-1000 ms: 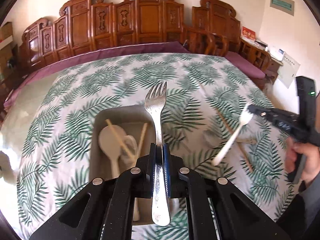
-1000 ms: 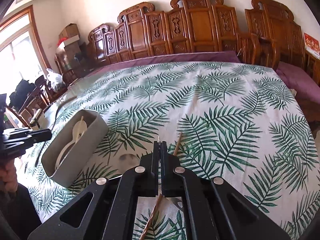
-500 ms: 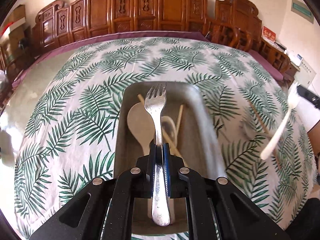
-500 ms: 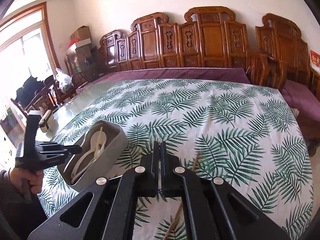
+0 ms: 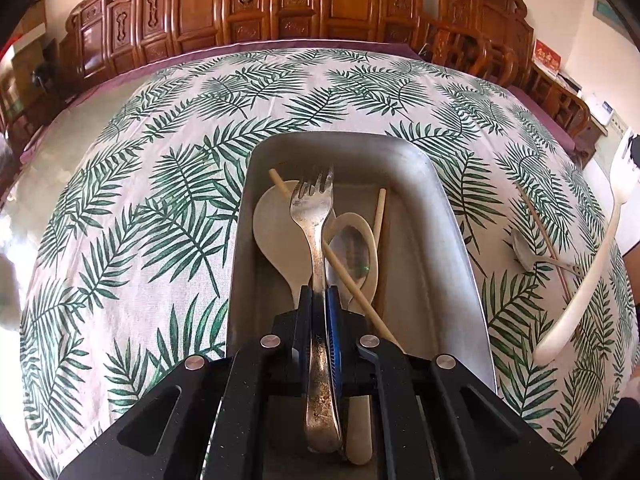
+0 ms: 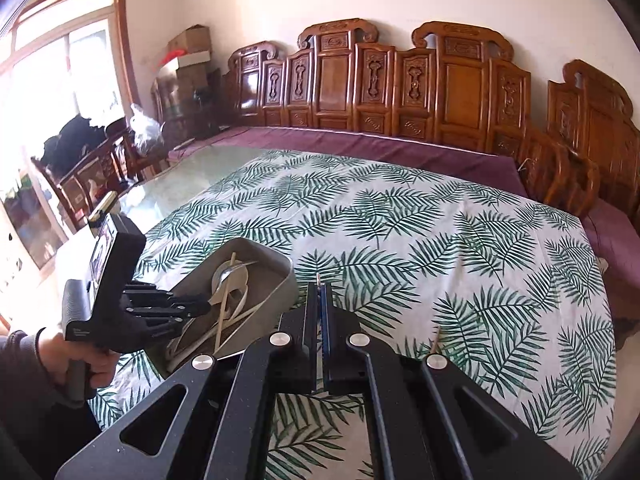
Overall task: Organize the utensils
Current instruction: 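Lower the metal fork into the tray and open left tool while right tool carries the white fork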
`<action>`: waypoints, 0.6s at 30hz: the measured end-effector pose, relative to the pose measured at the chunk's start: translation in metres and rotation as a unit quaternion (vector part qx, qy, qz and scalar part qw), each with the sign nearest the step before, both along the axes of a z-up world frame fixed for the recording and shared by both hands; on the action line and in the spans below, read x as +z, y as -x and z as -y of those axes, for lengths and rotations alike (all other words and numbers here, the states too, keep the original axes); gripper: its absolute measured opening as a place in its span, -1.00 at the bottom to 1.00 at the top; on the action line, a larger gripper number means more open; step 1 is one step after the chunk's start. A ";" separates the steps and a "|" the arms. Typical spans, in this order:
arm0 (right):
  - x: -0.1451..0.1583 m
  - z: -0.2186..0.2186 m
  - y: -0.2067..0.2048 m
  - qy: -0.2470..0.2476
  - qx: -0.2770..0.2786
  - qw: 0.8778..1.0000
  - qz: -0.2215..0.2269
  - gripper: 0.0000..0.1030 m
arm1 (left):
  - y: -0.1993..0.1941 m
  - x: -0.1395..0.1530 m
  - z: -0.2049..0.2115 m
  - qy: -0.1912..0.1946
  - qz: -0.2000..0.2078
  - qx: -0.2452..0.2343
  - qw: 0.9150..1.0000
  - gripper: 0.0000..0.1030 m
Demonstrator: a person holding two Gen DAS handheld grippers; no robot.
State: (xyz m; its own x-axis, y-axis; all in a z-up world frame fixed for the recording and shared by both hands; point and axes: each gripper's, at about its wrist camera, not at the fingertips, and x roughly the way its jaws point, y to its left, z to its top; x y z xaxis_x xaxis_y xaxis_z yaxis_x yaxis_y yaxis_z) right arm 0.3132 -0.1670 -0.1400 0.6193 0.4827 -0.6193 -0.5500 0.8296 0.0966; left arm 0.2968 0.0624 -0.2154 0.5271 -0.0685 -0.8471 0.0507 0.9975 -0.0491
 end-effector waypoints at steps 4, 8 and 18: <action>0.002 -0.018 0.001 0.019 0.010 1.000 -0.002 -0.96 | 0.001 0.007 -0.002 0.006 0.005 -0.002 1.000 -0.86; 0.008 -0.033 0.000 0.030 0.017 0.999 0.001 -0.96 | 0.007 0.021 -0.007 0.014 0.025 -0.006 1.000 -0.86; 0.001 -0.086 -0.013 0.070 0.058 0.996 -0.012 -0.96 | 0.017 0.048 -0.027 0.014 0.064 0.003 0.998 -0.68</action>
State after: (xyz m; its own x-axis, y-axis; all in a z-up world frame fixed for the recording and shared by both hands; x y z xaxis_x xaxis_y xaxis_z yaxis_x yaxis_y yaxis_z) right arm 0.3262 -0.0806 -0.1387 0.5487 0.4582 -0.6993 -0.6424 0.7664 -0.0018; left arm 0.2799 0.0890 -0.1679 0.6312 -0.0874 -0.7707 0.0518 0.9962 -0.0705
